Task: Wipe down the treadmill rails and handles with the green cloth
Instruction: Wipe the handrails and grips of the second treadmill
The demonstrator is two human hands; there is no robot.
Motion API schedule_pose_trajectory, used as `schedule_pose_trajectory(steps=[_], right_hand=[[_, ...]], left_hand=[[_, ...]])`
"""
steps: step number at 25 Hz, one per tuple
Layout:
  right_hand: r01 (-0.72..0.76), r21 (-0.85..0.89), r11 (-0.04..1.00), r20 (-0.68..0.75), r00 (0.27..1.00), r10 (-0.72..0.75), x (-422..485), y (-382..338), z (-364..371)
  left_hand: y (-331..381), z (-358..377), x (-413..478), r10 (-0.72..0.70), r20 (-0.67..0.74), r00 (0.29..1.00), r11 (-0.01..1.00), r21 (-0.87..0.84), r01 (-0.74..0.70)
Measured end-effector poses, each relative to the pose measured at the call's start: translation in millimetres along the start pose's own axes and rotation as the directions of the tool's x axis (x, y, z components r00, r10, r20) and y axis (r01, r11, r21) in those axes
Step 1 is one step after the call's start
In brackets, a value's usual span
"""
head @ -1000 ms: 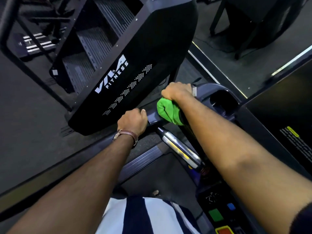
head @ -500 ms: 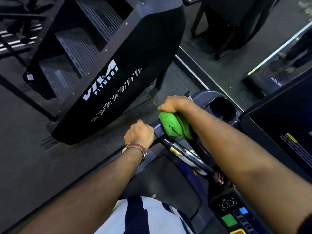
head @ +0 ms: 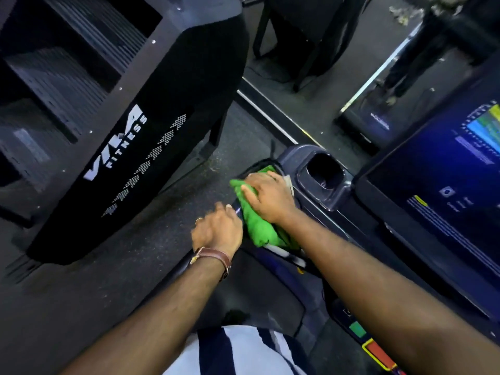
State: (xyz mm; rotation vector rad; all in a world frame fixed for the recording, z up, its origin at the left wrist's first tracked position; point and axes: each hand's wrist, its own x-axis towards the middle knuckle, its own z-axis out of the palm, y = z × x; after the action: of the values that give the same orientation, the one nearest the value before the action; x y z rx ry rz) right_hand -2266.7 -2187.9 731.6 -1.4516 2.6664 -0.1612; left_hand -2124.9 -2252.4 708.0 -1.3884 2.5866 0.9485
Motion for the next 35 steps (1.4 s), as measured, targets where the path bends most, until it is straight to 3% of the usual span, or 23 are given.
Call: schedule_pose_trajectory(steps=[2, 4, 6, 8, 10, 11, 13, 16, 20, 23, 24, 27, 29, 30, 32, 34, 35], right_hand=[[-0.207, 0.043, 0.977, -0.068, 0.976, 0.209, 3.8, 30.6, -0.1], [-0.418, 0.07, 0.906, -0.032, 0.907, 0.421, 31.8, 38.1, -1.0], [-0.507, 0.047, 0.861, 0.027, 0.862, 0.506, 48.5, 26.2, -0.6], [-0.372, 0.046, 0.927, 0.039, 0.928, 0.37, 34.7, 15.2, 9.5], [-0.035, 0.225, 0.974, -0.027, 0.999, 0.042, -8.0, 16.1, 19.9], [0.095, 0.325, 0.941, -0.067, 0.995, -0.078, -27.6, 27.8, 22.2], [0.207, 0.339, 0.918, -0.099, 0.978, -0.184, -47.8, 66.0, 14.3], [0.172, 0.038, 0.984, -0.022, 0.985, -0.172, -58.2, 98.1, 8.8], [0.08, -0.332, 0.94, 0.05, 0.997, -0.067, -83.1, 73.5, 0.2], [-0.214, -0.245, 0.946, 0.068, 0.969, 0.237, -102.9, 78.2, -20.2], [-0.25, -0.157, 0.955, 0.043, 0.965, 0.26, -105.1, 87.7, -20.0], [-0.163, 0.182, 0.97, -0.181, 0.964, 0.195, -80.6, 97.9, -0.8], [-0.096, 0.496, 0.863, -0.319, 0.904, 0.283, -38.3, 72.5, 11.7], [-0.075, 0.546, 0.834, -0.319, 0.902, 0.29, -20.5, 53.8, 12.1], [-0.018, 0.442, 0.897, -0.243, 0.96, 0.139, -2.9, 34.3, 11.5], [0.033, 0.208, 0.978, -0.196, 0.981, 0.009, 0.5, 51.9, 9.5], [0.004, 0.13, 0.991, -0.187, 0.982, 0.021, 4.5, 68.0, 7.7]], left_hand=[[0.3, 0.7, -1.5, 0.067, 0.041, 0.997, 0.996, 0.049, -0.069], [-2.0, -1.8, 1.0, 0.066, 0.093, 0.994, 0.996, 0.052, -0.071], [-2.7, -3.4, 5.8, 0.058, 0.158, 0.986, 0.997, 0.05, -0.066], [0.3, -2.6, 16.0, 0.036, 0.217, 0.976, 0.998, 0.049, -0.048], [10.0, -0.6, 34.4, -0.007, 0.258, 0.966, 0.999, 0.04, -0.004], [17.9, 0.0, 44.0, -0.011, 0.273, 0.962, 1.0, 0.026, 0.004], [41.9, 2.8, 58.2, 0.021, 0.307, 0.952, 1.0, -0.014, -0.018], [80.9, 8.9, 61.2, 0.091, 0.261, 0.961, 0.996, -0.018, -0.09], [89.7, 16.5, 47.3, 0.146, 0.076, 0.986, 0.984, 0.094, -0.153], [86.1, 17.2, 48.7, 0.162, 0.063, 0.985, 0.981, 0.1, -0.168], [86.2, 17.3, 50.0, 0.157, 0.059, 0.986, 0.982, 0.092, -0.162], [88.8, 17.3, 52.4, 0.113, 0.039, 0.993, 0.993, 0.038, -0.114], [87.8, 13.1, 56.1, 0.027, 0.033, 0.999, 0.998, -0.064, -0.025], [87.3, 9.9, 57.1, -0.036, 0.029, 0.999, 0.99, -0.132, 0.039], [86.4, 5.0, 58.0, -0.124, 0.008, 0.992, 0.963, -0.24, 0.123], [86.0, 4.6, 55.3, -0.105, -0.007, 0.994, 0.965, -0.241, 0.1], [86.0, 5.4, 52.7, -0.077, -0.017, 0.997, 0.974, -0.214, 0.071]])
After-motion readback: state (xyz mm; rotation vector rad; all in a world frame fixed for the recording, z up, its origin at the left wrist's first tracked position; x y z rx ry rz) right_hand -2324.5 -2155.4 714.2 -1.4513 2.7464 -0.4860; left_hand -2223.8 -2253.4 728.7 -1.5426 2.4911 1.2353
